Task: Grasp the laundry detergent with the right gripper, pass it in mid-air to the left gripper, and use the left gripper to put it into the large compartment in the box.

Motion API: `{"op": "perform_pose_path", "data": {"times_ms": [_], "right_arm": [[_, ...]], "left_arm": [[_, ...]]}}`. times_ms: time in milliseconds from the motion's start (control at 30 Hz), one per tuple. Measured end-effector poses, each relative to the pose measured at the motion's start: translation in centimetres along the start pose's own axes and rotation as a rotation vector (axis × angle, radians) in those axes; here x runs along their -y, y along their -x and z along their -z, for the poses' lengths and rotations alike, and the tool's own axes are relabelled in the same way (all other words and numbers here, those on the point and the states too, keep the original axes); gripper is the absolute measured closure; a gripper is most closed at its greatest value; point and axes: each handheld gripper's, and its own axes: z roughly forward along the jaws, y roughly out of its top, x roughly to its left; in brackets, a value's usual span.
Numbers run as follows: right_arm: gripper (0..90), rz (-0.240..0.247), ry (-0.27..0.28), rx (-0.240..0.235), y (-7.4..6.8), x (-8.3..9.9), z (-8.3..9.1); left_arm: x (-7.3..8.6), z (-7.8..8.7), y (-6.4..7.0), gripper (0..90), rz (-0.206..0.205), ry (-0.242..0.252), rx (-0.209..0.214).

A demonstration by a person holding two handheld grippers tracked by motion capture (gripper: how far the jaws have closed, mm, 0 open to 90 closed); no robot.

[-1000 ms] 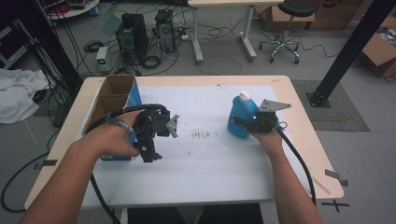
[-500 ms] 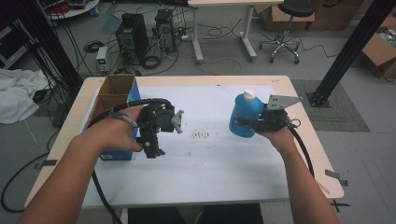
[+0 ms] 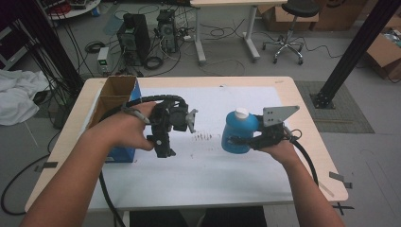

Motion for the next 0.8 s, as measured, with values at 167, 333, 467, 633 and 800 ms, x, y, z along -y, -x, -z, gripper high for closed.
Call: {"op": "perform_pose_path", "data": {"times_ms": [167,333,467,633,800], "right_arm": [[46.9,0.005,-0.011,-0.050,-1.1,0.1,-1.2],[46.7,0.013,-0.007,-0.086,-2.0,0.3,-3.0],[46.7,0.007,0.011,-0.101,-2.6,0.5,-4.5],[46.7,0.002,0.034,-0.103,-3.1,0.8,-6.1],[46.8,-0.005,0.010,-0.114,-3.5,1.3,-7.7]], "left_arm": [[-0.8,-0.3,0.0,0.1,-0.014,-0.004,0.019],[-1.3,-0.6,-0.1,0.1,-0.013,-0.014,0.034],[-1.4,-0.8,-0.1,0.1,-0.012,-0.023,0.041],[-1.6,-1.2,0.0,0.1,-0.013,-0.028,0.051],[-1.9,-1.4,0.0,0.1,-0.017,-0.038,0.062]]}}
